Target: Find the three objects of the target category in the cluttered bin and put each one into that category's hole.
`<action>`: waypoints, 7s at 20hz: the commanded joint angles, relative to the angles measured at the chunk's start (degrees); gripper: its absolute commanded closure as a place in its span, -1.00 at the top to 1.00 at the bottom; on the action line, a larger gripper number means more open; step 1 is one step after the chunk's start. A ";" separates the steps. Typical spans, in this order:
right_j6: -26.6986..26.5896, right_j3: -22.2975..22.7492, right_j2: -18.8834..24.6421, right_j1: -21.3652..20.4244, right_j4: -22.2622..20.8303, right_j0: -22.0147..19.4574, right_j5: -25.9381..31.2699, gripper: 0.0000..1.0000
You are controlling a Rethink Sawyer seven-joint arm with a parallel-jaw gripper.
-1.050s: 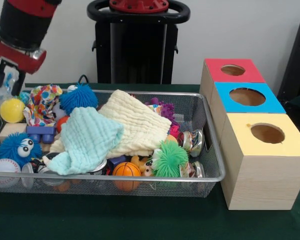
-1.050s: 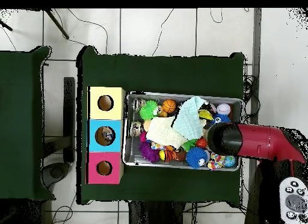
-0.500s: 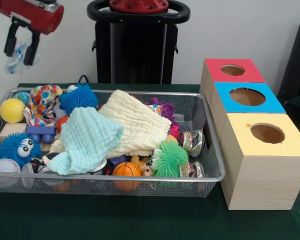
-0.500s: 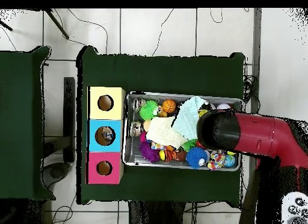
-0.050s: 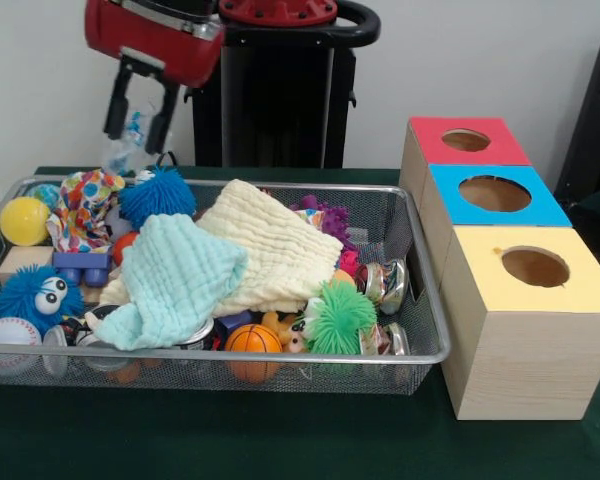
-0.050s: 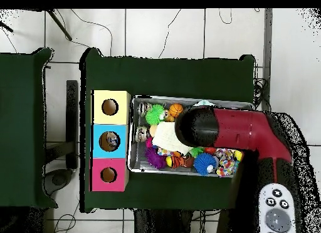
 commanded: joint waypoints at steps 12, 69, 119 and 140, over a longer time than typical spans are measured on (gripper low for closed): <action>11.94 5.44 0.24 5.33 7.43 8.17 1.13 -1.00; 19.77 4.18 -4.11 11.86 26.17 25.29 -4.32 -1.00; 17.94 8.13 -7.34 6.13 27.51 27.61 6.57 -1.00; 18.34 5.80 -3.78 17.95 33.72 26.30 -8.54 -1.00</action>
